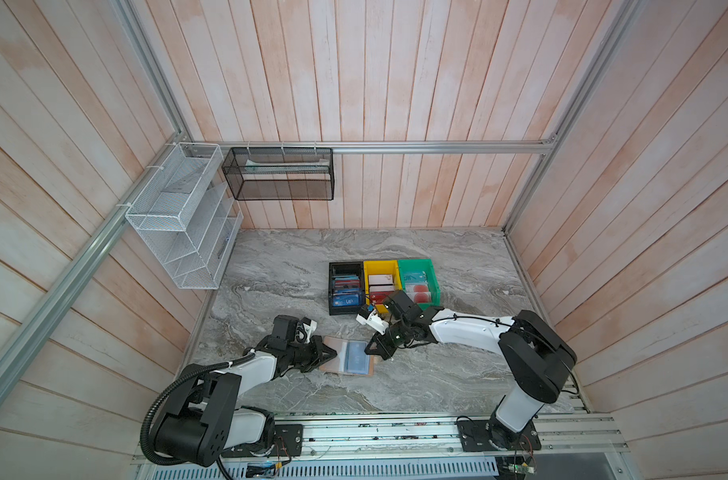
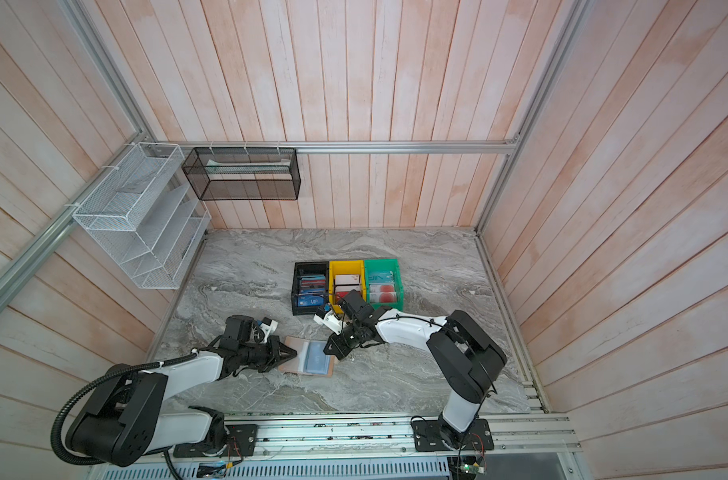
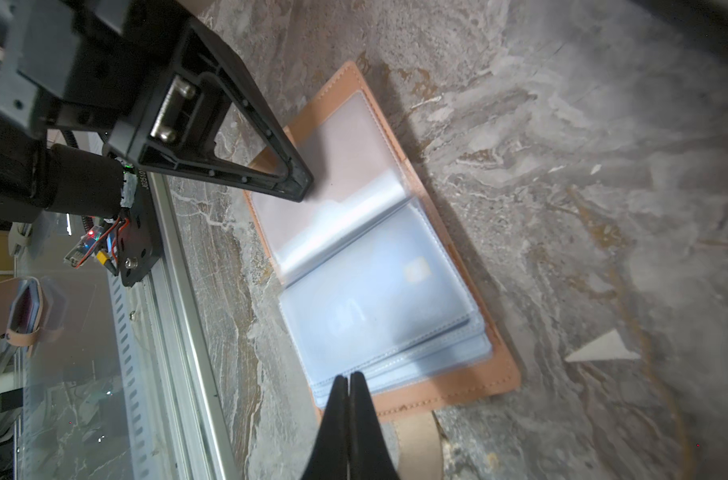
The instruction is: Take the credit cards out of the card holder
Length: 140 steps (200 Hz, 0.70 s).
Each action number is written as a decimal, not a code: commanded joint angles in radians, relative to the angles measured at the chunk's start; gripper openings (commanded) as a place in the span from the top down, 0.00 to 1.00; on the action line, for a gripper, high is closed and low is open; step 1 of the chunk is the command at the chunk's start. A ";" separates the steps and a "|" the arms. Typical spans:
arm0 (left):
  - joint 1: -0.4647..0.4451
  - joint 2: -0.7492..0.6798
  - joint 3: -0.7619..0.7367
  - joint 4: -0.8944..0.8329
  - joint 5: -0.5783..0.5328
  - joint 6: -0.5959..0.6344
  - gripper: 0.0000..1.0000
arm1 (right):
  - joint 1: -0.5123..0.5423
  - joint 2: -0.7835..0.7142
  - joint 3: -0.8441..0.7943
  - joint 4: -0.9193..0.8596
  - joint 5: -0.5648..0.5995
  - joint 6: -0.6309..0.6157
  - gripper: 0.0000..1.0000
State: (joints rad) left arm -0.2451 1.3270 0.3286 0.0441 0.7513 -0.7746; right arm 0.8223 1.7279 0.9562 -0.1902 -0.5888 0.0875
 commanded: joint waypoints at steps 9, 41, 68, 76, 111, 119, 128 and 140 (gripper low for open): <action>0.002 0.008 -0.016 -0.029 -0.048 0.021 0.96 | 0.006 0.044 -0.003 0.036 0.005 0.046 1.00; 0.001 0.011 -0.026 -0.036 -0.064 0.023 0.98 | 0.006 0.064 -0.001 0.040 0.005 0.047 1.00; 0.001 0.024 -0.028 -0.037 -0.072 0.027 0.98 | 0.006 0.079 0.004 0.041 0.007 0.044 1.00; 0.001 0.029 -0.028 -0.036 -0.073 0.028 0.98 | 0.005 0.083 0.006 0.040 0.009 0.045 1.00; 0.001 0.041 -0.029 -0.032 -0.079 0.030 0.98 | 0.006 0.102 0.014 0.040 0.016 0.046 1.00; 0.001 0.044 -0.030 -0.032 -0.079 0.031 0.98 | 0.005 0.109 0.015 0.043 0.015 0.046 1.00; 0.001 0.045 -0.030 -0.030 -0.081 0.031 0.98 | 0.006 0.118 0.019 0.042 0.014 0.046 1.00; 0.001 0.049 -0.031 -0.026 -0.080 0.031 0.98 | 0.005 0.129 0.026 0.040 0.014 0.047 1.00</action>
State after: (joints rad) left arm -0.2451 1.3533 0.3161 0.0422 0.7227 -0.7631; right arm 0.8223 1.8221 0.9585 -0.1501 -0.5838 0.1284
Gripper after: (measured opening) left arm 0.053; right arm 0.047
